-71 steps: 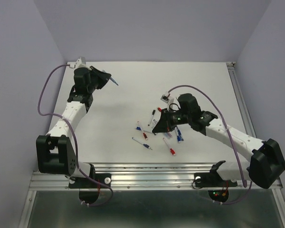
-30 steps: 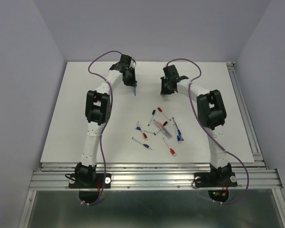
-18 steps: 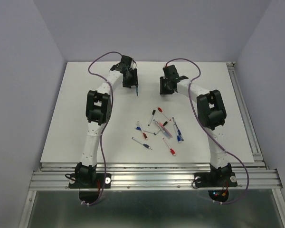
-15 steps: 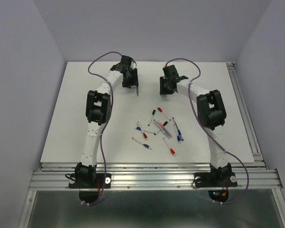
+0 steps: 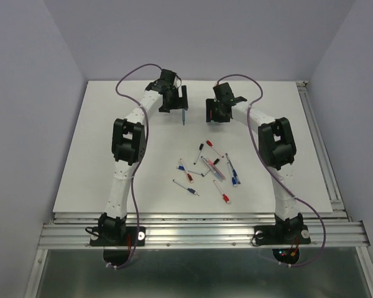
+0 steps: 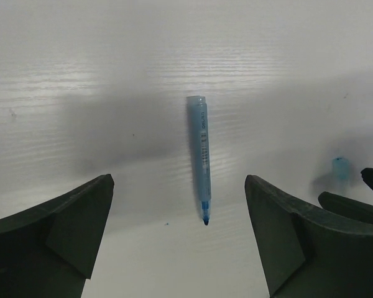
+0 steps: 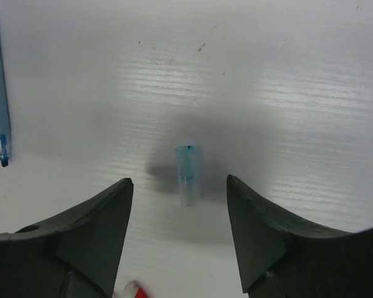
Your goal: Open the pen caps
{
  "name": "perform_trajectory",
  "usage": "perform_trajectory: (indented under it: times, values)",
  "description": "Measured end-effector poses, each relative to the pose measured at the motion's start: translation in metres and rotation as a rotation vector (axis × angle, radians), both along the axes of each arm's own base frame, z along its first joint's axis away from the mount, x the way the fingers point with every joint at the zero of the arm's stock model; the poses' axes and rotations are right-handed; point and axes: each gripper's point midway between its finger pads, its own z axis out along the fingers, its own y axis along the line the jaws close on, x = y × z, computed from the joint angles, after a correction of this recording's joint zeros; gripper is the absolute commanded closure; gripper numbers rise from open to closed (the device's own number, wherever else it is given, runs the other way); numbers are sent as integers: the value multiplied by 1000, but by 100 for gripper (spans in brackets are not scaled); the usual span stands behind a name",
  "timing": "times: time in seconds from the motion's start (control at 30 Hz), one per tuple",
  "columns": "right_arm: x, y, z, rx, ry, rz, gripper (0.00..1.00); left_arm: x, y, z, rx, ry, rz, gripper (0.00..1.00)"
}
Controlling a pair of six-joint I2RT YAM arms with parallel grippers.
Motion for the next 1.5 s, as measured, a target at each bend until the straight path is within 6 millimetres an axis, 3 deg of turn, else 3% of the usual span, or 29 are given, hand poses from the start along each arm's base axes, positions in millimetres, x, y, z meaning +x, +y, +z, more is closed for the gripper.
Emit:
perform_trajectory:
  times: [0.1,0.2,0.27,0.4,0.47,0.57,0.67,0.8,0.9,1.0,1.13,1.2,1.5]
  values:
    - [3,1,8,6,-14,4,23,-2,-2,27,-15,-37,-1,1]
    - [1,2,29,14,-41,15,0,-14,-1,63,-32,-80,-3,1]
    - [-3,1,56,35,-89,23,0,-34,5,97,-48,-115,3,1]
    - [-30,-9,126,94,-211,29,0,-74,18,152,-99,-213,58,1]
    - [-48,-17,156,121,-275,16,0,-102,26,166,-139,-238,103,1]
    - [-85,-37,186,165,-363,-35,0,-143,30,153,-178,-206,143,1]
    - [-113,-55,186,196,-397,-104,0,-182,29,112,-176,-114,163,1]
    - [-147,-84,152,193,-379,-238,0,-239,18,47,-158,60,178,1]
    - [-164,-97,126,161,-341,-271,0,-262,8,26,-150,118,177,2]
    - [-167,-99,121,154,-334,-275,0,-268,-3,26,-168,121,186,6]
    - [-168,-100,122,150,-335,-273,0,-259,-6,29,-186,88,227,19]
    - [-170,-100,120,142,-327,-272,0,-255,-6,28,-185,82,239,20]
    - [-178,-114,108,70,-289,-306,0,-239,-21,5,-122,109,241,30]
